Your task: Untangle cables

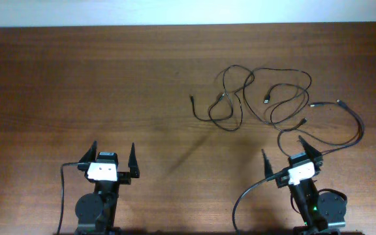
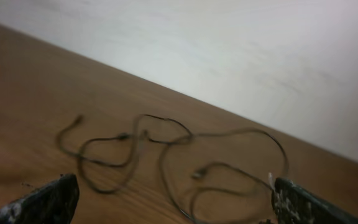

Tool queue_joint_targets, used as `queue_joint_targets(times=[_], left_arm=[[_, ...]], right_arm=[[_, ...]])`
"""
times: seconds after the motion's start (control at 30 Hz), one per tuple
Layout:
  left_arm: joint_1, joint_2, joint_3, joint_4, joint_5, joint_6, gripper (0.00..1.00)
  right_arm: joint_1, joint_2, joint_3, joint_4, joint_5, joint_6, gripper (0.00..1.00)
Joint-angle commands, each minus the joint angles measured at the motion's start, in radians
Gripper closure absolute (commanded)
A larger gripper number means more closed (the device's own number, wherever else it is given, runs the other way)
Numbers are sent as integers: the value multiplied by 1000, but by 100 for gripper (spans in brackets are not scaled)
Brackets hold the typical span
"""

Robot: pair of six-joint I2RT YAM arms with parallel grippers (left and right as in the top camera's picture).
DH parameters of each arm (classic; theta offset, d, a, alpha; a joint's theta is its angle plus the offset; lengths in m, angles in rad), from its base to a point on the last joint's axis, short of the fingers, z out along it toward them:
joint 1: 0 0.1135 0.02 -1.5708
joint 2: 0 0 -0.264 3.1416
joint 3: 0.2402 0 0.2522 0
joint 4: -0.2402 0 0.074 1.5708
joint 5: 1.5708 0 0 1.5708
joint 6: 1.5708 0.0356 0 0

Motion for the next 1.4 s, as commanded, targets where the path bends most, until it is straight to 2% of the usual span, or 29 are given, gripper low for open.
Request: queue_joint_targets(times=[0.0, 0.5, 0.7, 1.37], left_arm=[[-3, -6, -3, -5, -4, 16, 1], [-3, -6, -3, -6, -4, 16, 1], [-3, -6, -3, -5, -4, 16, 1], [-3, -6, -3, -5, -4, 16, 1]], right_arm=[[-18, -8, -5, -22, 188, 125, 1], [-19, -8, -5, -23, 193, 126, 2], [-108, -8, -5, -23, 193, 126, 2], [-108, -8, -5, -23, 193, 126, 2]])
